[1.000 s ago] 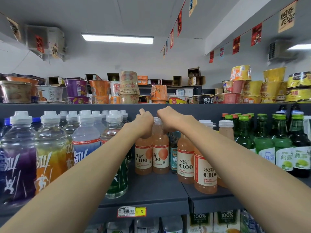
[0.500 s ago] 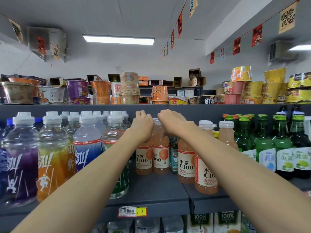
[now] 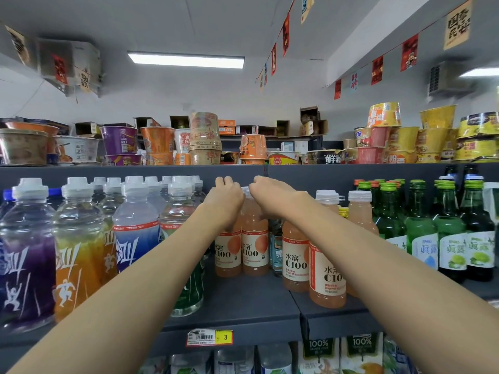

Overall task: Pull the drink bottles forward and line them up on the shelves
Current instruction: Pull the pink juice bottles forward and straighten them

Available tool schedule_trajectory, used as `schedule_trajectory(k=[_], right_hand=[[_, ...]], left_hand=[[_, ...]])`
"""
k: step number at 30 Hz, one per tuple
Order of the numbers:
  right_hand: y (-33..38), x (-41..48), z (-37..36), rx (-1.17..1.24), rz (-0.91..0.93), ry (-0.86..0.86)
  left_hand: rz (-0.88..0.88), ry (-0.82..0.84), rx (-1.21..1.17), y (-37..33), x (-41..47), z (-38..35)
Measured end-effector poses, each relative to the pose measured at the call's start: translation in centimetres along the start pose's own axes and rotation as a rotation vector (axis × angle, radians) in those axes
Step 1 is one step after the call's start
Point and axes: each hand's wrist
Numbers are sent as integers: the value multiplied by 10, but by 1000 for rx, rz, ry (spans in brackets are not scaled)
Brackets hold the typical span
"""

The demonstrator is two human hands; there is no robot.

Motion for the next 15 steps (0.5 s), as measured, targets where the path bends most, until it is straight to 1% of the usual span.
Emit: schedule_trajectory(k=[4, 11, 15], right_hand=[[1, 2, 1, -12, -4, 32], [7, 7, -7, -35, -24, 21], [9, 10, -13, -57, -43, 24]], left_hand=[[-29, 5, 41, 3, 4, 1], [-36, -24, 73, 1, 8, -5], [-11, -41, 59, -3, 7, -9]])
Point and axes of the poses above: each hand's wrist, its own x-axis towards the middle knuckle, its own z-axis out of the back of the hand, y = z × x, and after that the axes turned 3 degrees about y, right-handed
